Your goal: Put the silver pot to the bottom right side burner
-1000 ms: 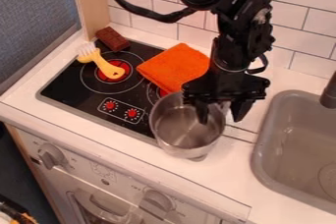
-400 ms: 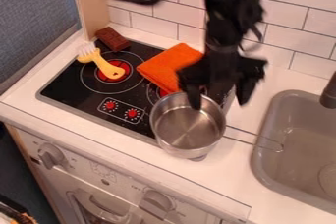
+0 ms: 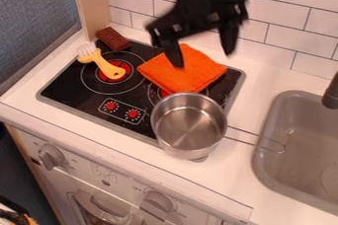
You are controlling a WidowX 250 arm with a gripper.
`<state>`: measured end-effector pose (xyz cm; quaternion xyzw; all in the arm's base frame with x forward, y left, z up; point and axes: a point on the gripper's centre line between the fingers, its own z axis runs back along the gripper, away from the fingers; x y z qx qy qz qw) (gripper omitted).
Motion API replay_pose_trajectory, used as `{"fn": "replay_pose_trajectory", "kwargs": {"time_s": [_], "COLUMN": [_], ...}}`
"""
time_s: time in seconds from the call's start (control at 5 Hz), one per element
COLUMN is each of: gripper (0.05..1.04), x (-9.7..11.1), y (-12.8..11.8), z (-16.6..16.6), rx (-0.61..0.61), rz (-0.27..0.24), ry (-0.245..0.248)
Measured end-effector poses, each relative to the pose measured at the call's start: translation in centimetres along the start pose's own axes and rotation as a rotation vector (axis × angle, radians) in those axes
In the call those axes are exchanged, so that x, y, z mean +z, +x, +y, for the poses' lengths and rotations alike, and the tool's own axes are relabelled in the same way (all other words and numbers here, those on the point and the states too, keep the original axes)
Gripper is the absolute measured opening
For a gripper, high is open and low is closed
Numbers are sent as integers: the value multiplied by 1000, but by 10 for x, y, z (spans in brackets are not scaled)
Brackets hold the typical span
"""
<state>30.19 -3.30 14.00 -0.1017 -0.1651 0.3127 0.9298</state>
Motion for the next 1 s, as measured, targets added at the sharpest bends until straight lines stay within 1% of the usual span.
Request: {"fn": "replay_pose_trajectory", "kwargs": {"time_s": [1.0], "gripper": [1001], "x": [0], "y": [-2], "z": [-1], "rx": [-10], "rz": [5], "ry": [-1]}}
